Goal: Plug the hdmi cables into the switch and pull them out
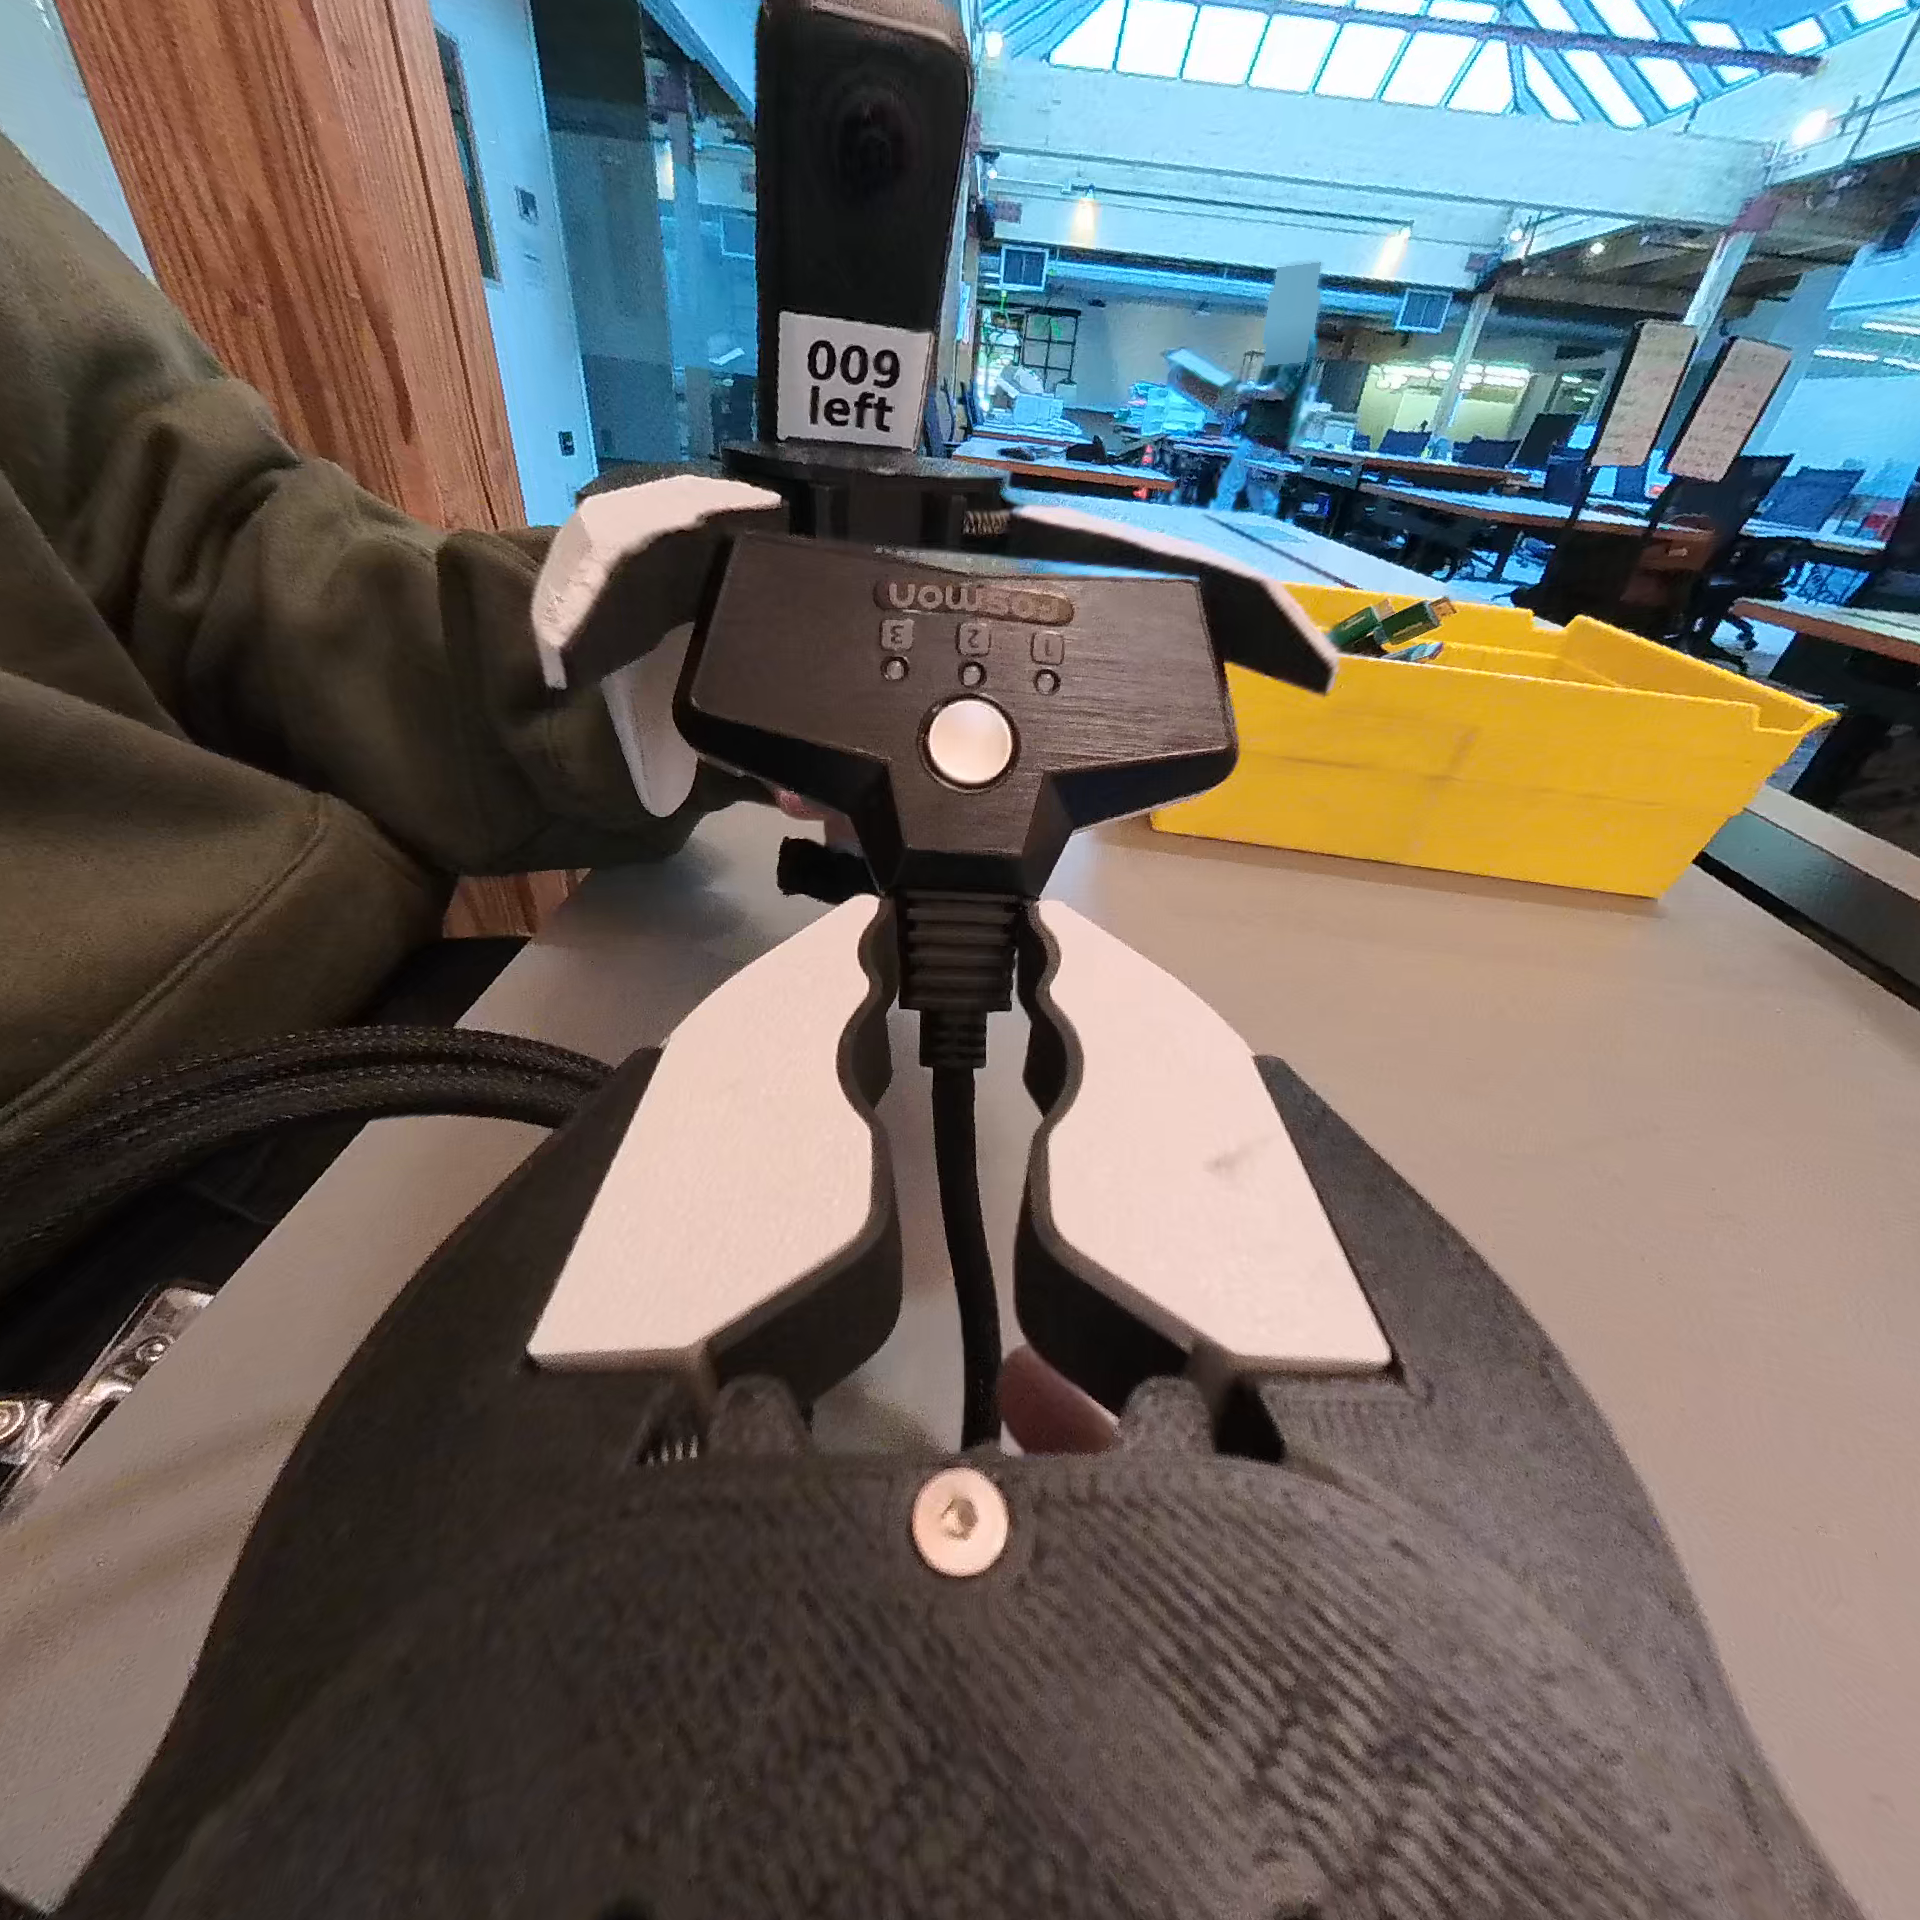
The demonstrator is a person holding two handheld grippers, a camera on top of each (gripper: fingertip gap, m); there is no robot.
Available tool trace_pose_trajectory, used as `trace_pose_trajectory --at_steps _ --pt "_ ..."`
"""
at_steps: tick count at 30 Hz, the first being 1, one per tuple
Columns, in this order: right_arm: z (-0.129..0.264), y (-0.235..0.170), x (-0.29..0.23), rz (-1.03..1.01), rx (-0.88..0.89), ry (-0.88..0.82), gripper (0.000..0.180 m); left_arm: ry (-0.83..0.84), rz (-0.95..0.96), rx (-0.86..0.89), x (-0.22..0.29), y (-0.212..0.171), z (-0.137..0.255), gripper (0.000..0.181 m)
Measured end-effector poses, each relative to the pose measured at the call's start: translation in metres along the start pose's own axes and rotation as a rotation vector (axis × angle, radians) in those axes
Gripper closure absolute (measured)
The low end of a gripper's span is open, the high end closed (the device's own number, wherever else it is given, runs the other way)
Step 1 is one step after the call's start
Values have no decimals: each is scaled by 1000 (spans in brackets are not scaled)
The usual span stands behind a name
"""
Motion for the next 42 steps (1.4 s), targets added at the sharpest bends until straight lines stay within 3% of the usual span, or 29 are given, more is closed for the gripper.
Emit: trace_pose_trajectory --at_steps 5,8,12,16,20,25,31,33,35,42 --pt "1 1 5 -2 8 -48 158 30 230 -45 -5 1 12 65" --pt "0 -1 10 46 -12 -118 158 138 492 -149 -23 -7 28 89" --pt "-12 -14 14 152 -132 -207 158 25 721 -427 -10 -44 38 124" --pt "-20 -20 12 228 -191 -228 158 -59 850 -331 -13 -53 39 155" --pt "-15 -9 13 254 -93 -250 155 -196 1129 -26 -21 -47 37 159" --pt "-9 -2 24 237 -40 -359 142 -164 1267 173 -30 -47 33 160" --pt "-12 -8 30 200 -98 -389 144 -42 1260 255 -36 -34 33 160" --pt "-18 -17 29 215 -182 -383 152 17 1224 236 -38 -32 33 160" --pt "-19 -11 30 255 -152 -429 157 57 1224 244 -41 -33 33 160" --pt "-22 -11 34 213 -148 -453 150 108 1245 304 -47 -38 35 160"
Point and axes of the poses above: each gripper's, where its closed fingertips meet, z back along the fingers, y out of its top, x = y × z across the jaws, the point moved 1 cm from there along z, back along the fingers, and after that the axes turned 5 degrees about -x, right-handed, at the moved point
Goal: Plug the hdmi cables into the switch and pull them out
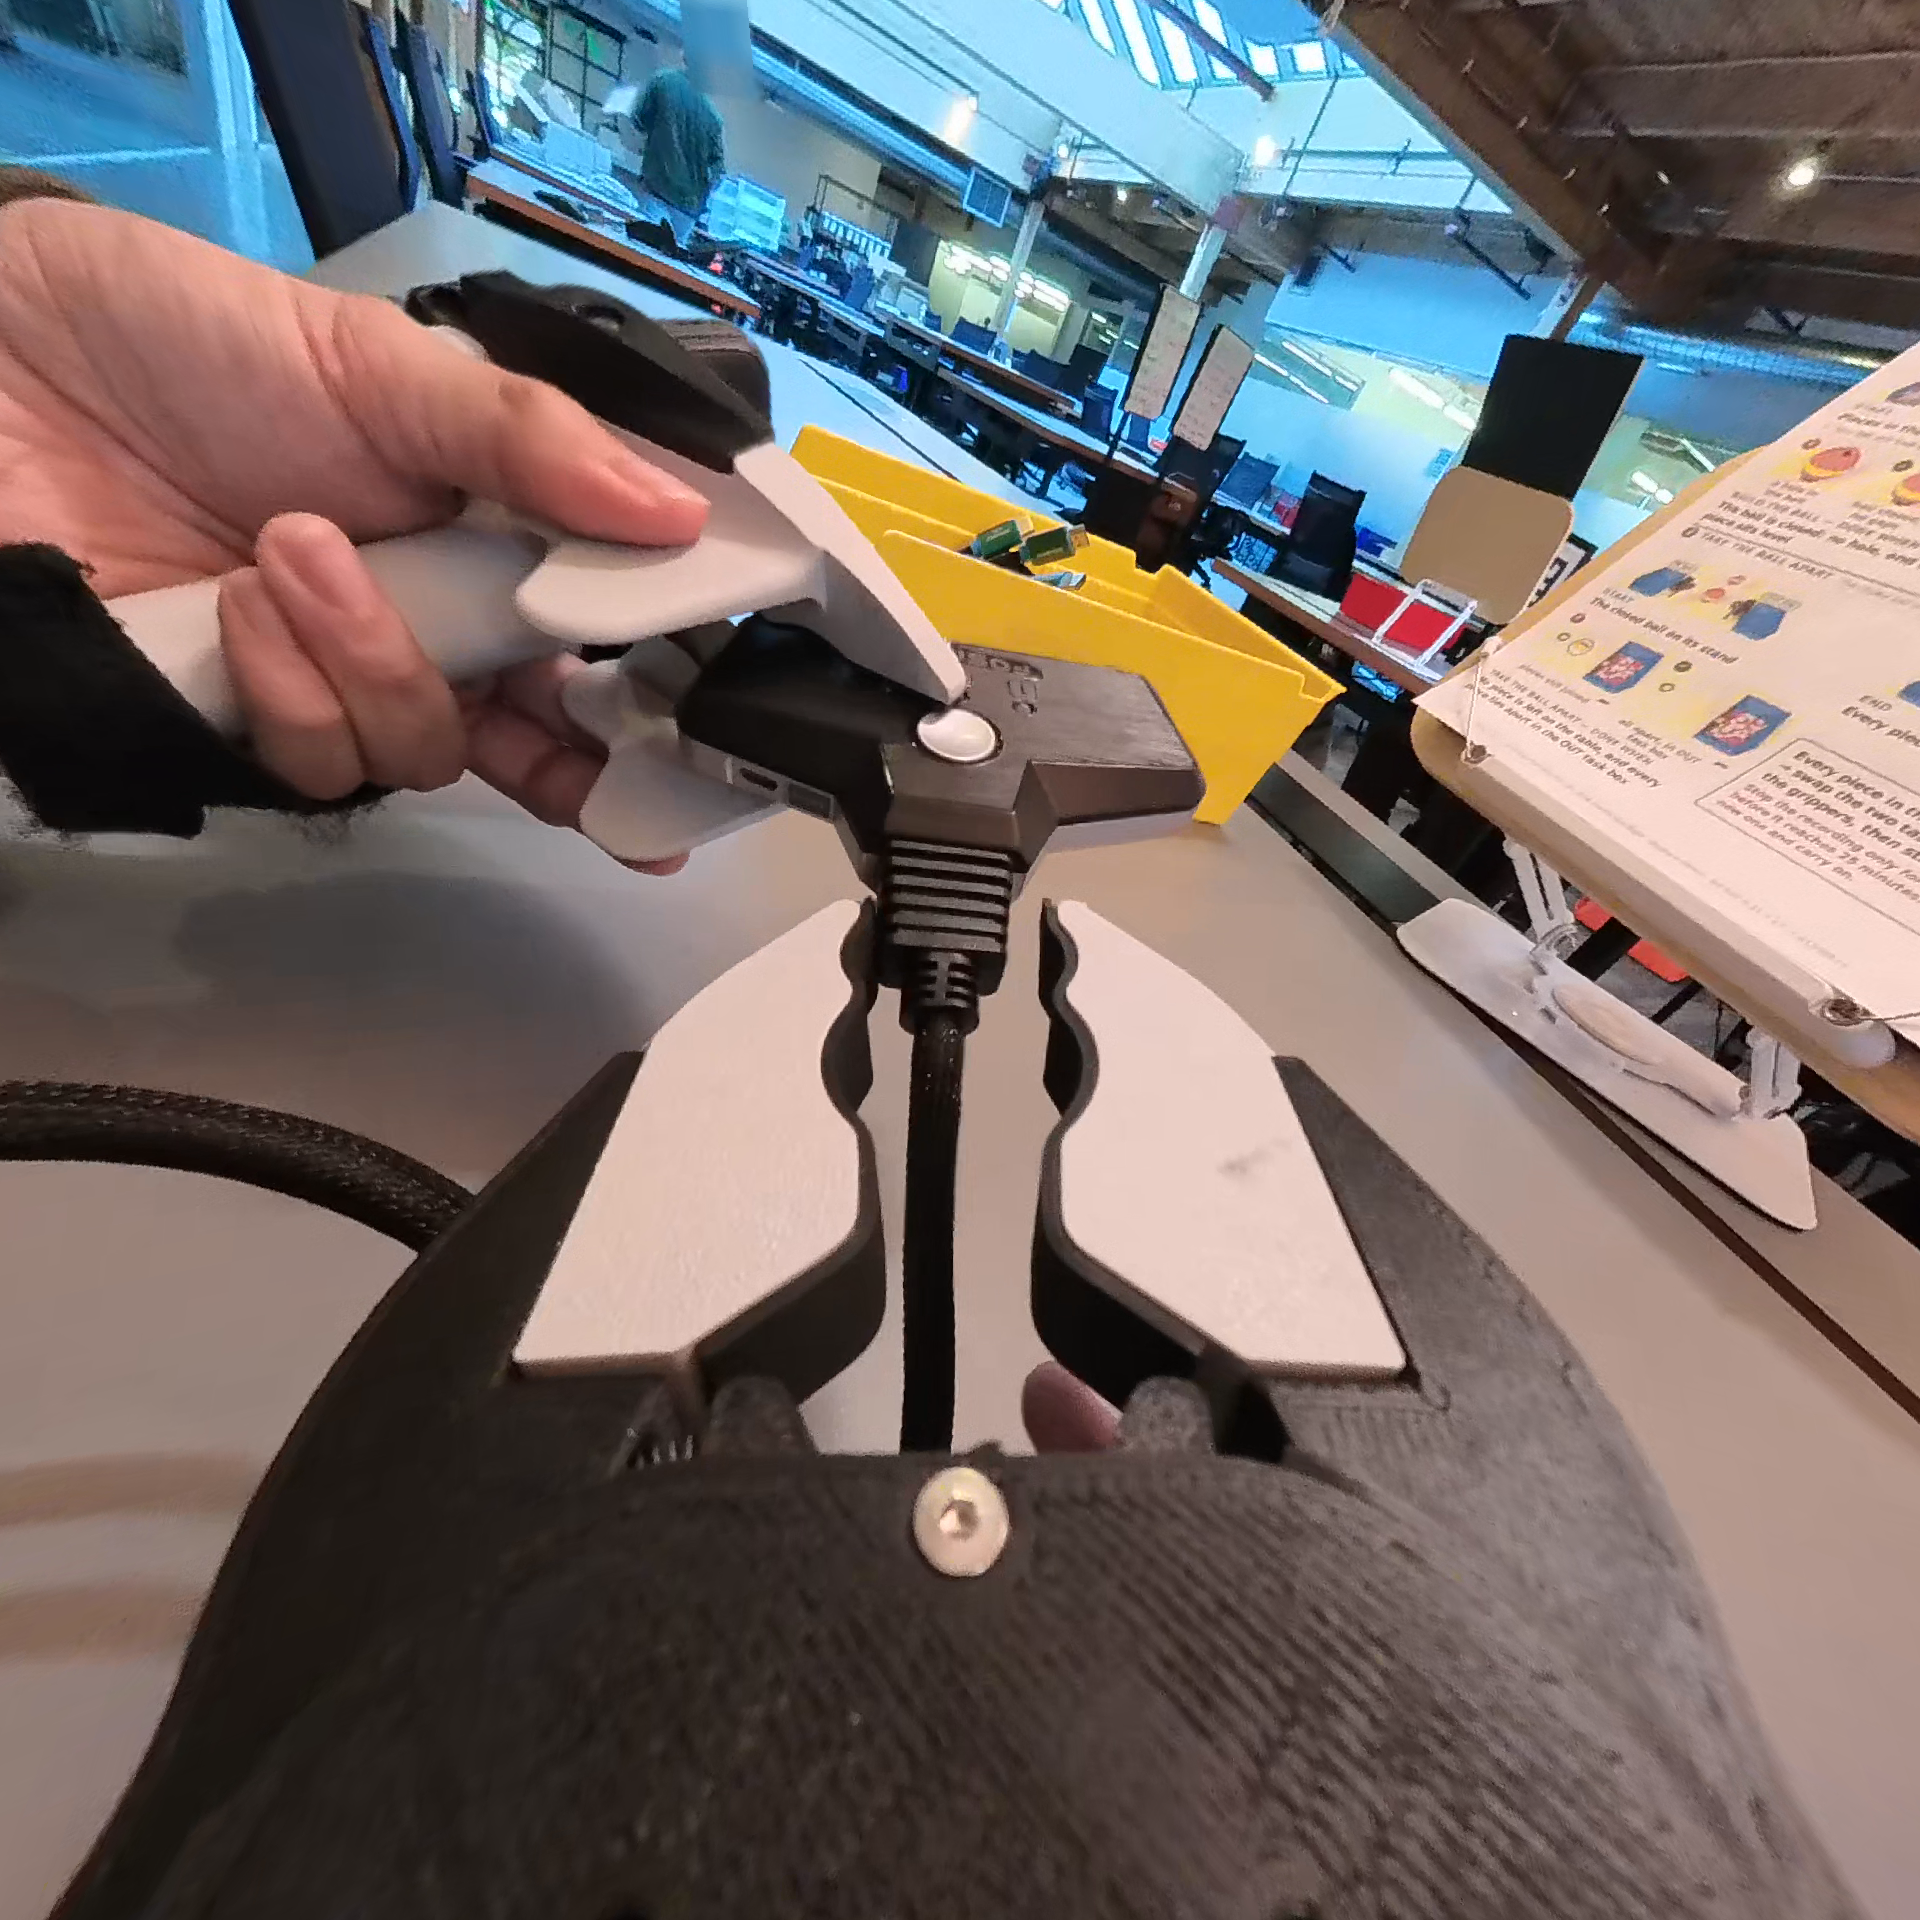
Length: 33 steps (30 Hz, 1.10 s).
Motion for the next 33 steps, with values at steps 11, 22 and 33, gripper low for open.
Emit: trace_pose_trajectory --at_steps 11,22,33 --pt "23 3 6 -146 109 266 158 -29 -398 -181 22 -26 -8 148" --pt "41 12 20 -230 254 269 158 764 -1020 -114 14 135 119 142" --pt "46 14 25 -271 295 278 158 1159 -799 -322 -90 262 182 146"
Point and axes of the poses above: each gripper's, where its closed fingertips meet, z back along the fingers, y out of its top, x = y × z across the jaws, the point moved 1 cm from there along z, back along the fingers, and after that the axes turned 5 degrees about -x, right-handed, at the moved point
